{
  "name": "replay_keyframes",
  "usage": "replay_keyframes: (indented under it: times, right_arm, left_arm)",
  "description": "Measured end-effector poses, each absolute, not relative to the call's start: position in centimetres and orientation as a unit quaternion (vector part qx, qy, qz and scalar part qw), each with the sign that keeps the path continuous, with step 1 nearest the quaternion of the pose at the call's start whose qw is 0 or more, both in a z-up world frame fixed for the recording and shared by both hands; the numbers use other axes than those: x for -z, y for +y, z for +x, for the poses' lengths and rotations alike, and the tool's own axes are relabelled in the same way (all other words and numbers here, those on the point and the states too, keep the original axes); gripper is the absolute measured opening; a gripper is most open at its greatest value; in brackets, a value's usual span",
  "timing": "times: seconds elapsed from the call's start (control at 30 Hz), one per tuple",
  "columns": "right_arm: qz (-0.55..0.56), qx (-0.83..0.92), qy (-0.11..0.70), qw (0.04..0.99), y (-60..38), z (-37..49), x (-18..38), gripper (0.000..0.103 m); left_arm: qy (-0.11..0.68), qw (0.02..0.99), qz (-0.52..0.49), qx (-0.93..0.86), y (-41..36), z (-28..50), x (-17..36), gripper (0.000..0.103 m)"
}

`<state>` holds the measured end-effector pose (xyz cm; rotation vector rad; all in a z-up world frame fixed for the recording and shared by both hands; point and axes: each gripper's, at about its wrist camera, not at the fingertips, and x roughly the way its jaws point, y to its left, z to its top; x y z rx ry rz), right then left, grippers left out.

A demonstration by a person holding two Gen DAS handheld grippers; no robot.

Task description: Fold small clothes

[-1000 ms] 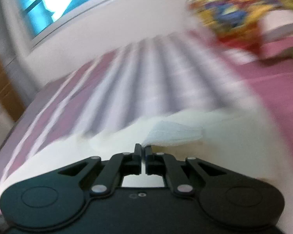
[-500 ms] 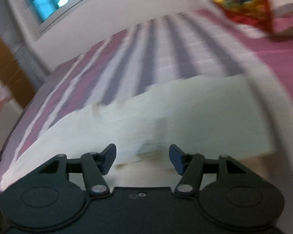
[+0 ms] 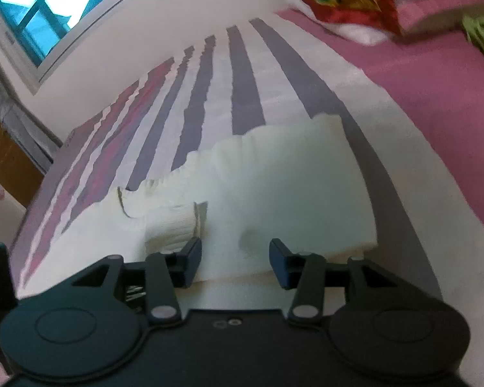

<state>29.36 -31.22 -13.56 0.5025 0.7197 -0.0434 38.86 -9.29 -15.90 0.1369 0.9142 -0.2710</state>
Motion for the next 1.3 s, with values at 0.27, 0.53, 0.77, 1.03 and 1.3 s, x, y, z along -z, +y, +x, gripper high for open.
replay_keyframes:
  times: [0.27, 0.53, 0.77, 1.03, 1.3]
  right_arm:
    - [0.257, 0.017, 0.342, 0.904, -31.7, 28.6, 13.9, 0.052]
    - [0.257, 0.022, 0.347, 0.902, -31.8, 28.8, 14.8, 0.054]
    - [0.226, 0.039, 0.343, 0.911, -31.5, 28.9, 14.4, 0.054]
    - [0.198, 0.045, 0.341, 0.918, -30.1, 30.5, 13.9, 0.054]
    - [0.157, 0.040, 0.364, 0.917, -27.2, 33.3, 15.3, 0.054]
  left_arm:
    - [0.427, 0.893, 0.014, 0.143, -8.2, 38.7, 15.9, 0.057]
    - [0.409, 0.904, -0.004, 0.124, -8.7, 40.0, 16.6, 0.041]
    - [0.396, 0.909, -0.095, 0.089, -5.7, 40.5, 16.1, 0.003]
    - [0.361, 0.918, -0.156, 0.056, 0.3, 39.3, 14.8, 0.003]
    - [0.362, 0.925, -0.117, 0.016, 5.4, 40.2, 17.0, 0.003]
